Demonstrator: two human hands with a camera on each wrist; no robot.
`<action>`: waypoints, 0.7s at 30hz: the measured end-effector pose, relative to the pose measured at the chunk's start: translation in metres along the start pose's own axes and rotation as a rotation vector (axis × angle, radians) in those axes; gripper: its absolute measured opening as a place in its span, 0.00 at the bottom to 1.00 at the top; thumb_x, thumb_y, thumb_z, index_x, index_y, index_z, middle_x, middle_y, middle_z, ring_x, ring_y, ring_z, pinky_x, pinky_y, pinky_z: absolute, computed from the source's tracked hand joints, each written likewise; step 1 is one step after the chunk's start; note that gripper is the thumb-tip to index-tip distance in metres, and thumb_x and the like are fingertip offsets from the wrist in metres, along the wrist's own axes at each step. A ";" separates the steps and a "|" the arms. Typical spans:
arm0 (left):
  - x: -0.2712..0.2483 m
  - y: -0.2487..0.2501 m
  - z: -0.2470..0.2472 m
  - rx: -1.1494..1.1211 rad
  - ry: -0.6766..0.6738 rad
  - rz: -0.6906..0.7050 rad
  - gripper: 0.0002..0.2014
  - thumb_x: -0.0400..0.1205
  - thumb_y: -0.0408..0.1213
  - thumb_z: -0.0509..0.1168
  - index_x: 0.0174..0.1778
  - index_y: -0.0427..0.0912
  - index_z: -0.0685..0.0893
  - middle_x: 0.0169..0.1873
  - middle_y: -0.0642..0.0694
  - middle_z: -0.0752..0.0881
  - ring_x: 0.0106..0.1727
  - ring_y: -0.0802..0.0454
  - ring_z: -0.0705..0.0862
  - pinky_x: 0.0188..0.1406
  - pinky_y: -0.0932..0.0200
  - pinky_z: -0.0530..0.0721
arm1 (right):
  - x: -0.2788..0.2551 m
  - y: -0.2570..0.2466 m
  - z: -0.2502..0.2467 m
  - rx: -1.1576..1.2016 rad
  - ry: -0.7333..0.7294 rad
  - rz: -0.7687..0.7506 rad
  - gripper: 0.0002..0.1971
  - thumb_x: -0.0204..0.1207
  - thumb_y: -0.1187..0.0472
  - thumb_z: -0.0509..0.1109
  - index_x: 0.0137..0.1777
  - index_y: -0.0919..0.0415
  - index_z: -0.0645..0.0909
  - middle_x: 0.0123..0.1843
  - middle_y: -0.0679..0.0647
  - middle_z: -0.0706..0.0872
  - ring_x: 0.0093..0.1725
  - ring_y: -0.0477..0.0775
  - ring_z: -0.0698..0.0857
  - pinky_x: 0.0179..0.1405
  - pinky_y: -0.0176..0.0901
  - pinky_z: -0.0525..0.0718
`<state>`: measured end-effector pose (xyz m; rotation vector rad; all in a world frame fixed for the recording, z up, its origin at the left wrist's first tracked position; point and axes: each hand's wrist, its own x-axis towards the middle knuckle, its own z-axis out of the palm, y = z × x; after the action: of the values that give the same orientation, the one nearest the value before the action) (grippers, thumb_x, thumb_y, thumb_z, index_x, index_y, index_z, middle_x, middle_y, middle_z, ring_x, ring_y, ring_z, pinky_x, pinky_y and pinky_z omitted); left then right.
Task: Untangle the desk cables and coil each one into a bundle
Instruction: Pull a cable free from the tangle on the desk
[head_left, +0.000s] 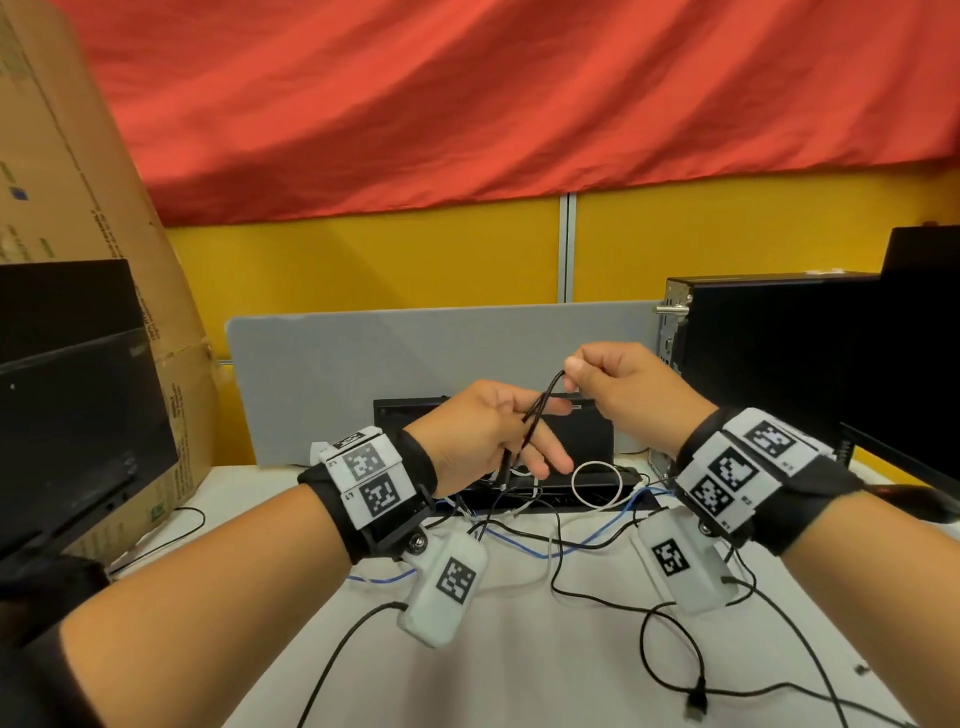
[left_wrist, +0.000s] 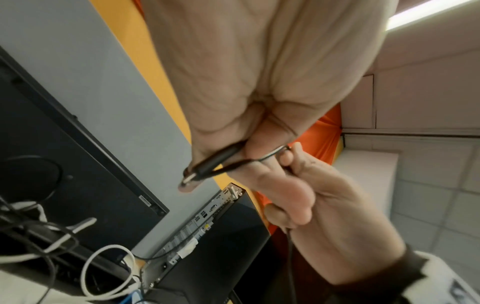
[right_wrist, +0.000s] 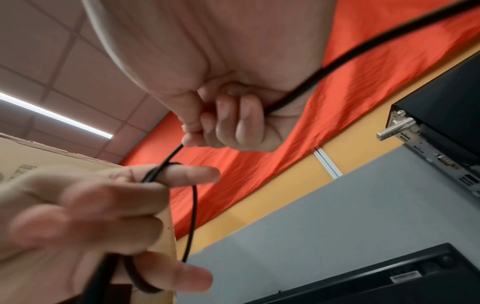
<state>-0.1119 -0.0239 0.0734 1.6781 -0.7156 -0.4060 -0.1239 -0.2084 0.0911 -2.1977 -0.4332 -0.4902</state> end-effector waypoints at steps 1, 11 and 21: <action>0.000 0.000 0.002 -0.026 0.009 0.009 0.22 0.82 0.17 0.49 0.69 0.32 0.78 0.33 0.39 0.89 0.28 0.51 0.82 0.53 0.53 0.84 | 0.001 0.003 0.000 -0.012 0.022 -0.008 0.15 0.86 0.57 0.60 0.39 0.59 0.81 0.26 0.50 0.71 0.25 0.44 0.67 0.27 0.37 0.66; 0.007 -0.004 -0.002 -0.487 -0.067 0.019 0.22 0.86 0.31 0.47 0.70 0.24 0.76 0.15 0.47 0.69 0.17 0.56 0.66 0.67 0.25 0.75 | 0.001 0.029 0.018 -0.156 0.023 -0.003 0.21 0.86 0.50 0.56 0.35 0.56 0.80 0.25 0.47 0.74 0.25 0.45 0.72 0.28 0.39 0.69; 0.016 0.000 -0.007 -0.641 0.099 0.273 0.10 0.90 0.34 0.48 0.63 0.33 0.68 0.61 0.35 0.87 0.55 0.35 0.89 0.58 0.38 0.86 | -0.017 0.032 0.045 -0.298 -0.343 0.014 0.12 0.88 0.54 0.53 0.46 0.52 0.76 0.37 0.40 0.77 0.37 0.38 0.76 0.35 0.31 0.69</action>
<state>-0.0956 -0.0287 0.0774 0.9759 -0.6425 -0.3109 -0.1151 -0.1946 0.0354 -2.5834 -0.5544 -0.1743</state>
